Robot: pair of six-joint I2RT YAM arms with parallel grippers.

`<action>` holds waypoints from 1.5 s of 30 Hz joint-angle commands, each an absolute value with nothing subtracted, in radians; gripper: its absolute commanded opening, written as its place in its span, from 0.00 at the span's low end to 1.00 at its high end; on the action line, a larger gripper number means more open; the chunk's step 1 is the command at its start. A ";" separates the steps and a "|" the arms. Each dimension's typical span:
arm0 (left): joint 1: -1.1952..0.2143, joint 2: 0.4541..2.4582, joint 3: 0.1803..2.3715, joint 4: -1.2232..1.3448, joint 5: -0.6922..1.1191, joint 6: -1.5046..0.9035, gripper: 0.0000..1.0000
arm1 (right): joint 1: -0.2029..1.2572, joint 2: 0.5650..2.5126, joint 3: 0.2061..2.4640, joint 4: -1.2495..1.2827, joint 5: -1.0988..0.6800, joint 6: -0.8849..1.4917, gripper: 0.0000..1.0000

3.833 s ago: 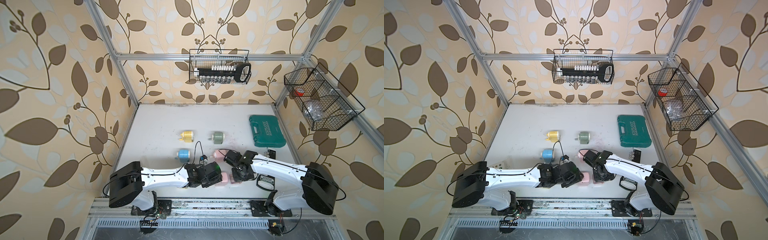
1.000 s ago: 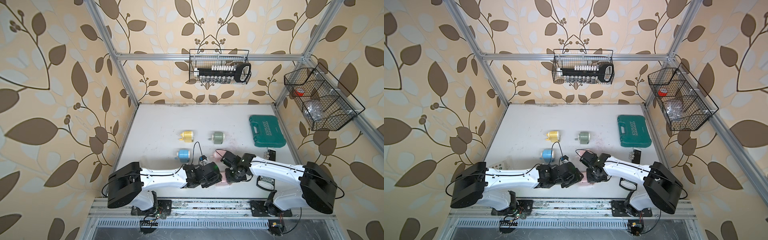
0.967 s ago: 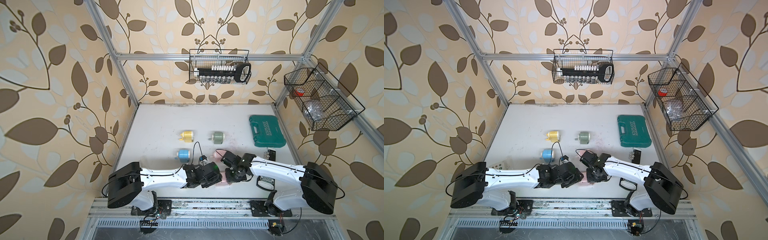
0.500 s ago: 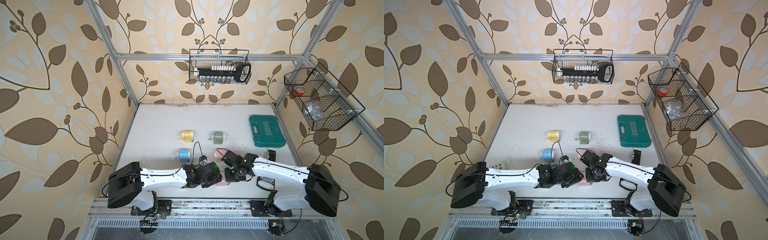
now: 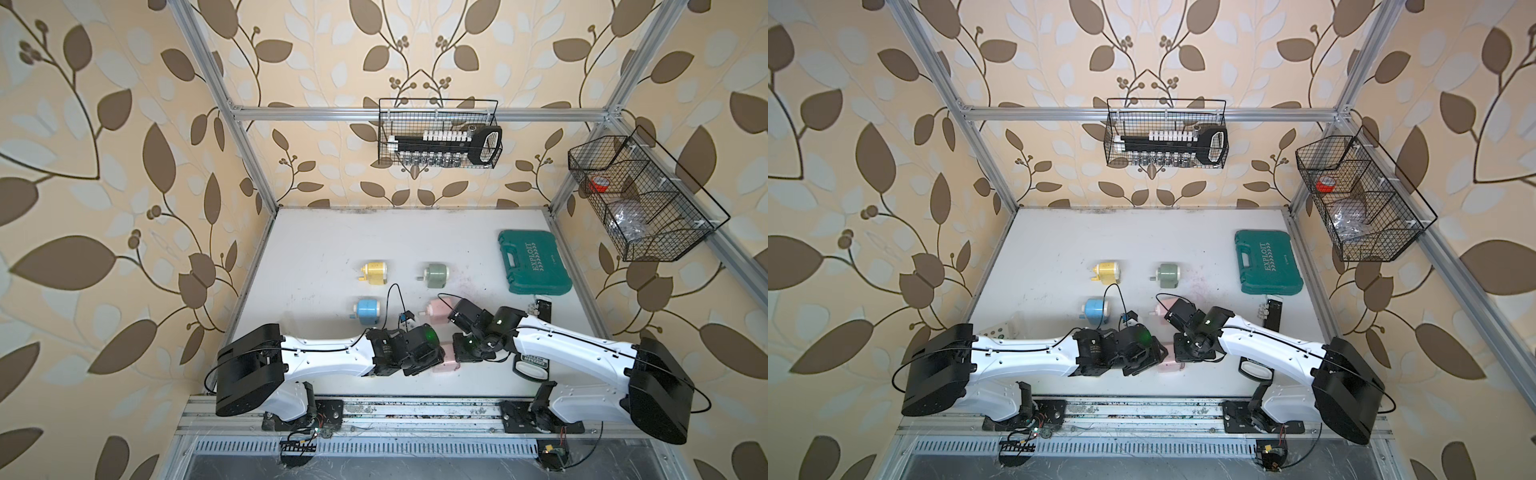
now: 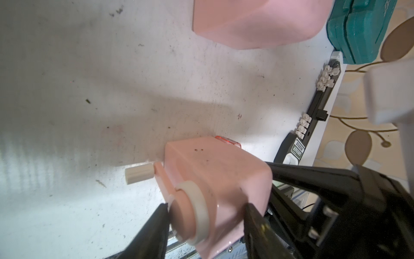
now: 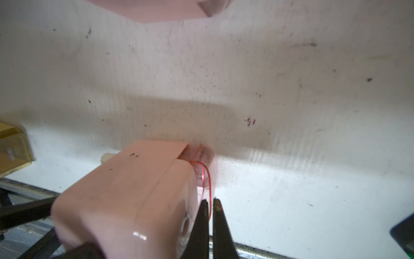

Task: Put the tray back into the pencil sharpener
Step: Close the container of the pencil sharpener.

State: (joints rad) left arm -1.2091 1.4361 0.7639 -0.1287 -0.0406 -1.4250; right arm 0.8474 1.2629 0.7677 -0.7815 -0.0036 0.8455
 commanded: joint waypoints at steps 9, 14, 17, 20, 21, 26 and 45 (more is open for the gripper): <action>-1.205 1.488 0.729 -0.242 -0.014 -1.428 0.53 | 0.665 1.201 0.684 -0.773 -0.046 0.768 0.00; -1.204 1.487 0.730 -0.245 -0.017 -1.427 0.53 | 0.643 1.249 0.643 -0.686 -0.107 0.749 0.00; -1.204 1.489 0.730 -0.244 -0.016 -1.428 0.53 | 0.642 1.256 0.611 -0.630 -0.154 0.760 0.00; -1.205 1.494 0.732 -0.239 -0.013 -1.427 0.53 | 0.642 1.259 0.581 -0.575 -0.201 0.776 0.00; -1.204 1.494 0.733 -0.239 -0.013 -1.427 0.53 | 0.642 1.258 0.573 -0.558 -0.218 0.779 0.00; -1.205 1.496 0.735 -0.240 -0.012 -1.426 0.53 | 0.644 1.253 0.547 -0.499 -0.279 0.792 0.00; -1.204 1.512 0.735 -0.225 -0.003 -1.425 0.53 | 0.738 1.249 0.547 -0.414 -0.369 0.863 0.00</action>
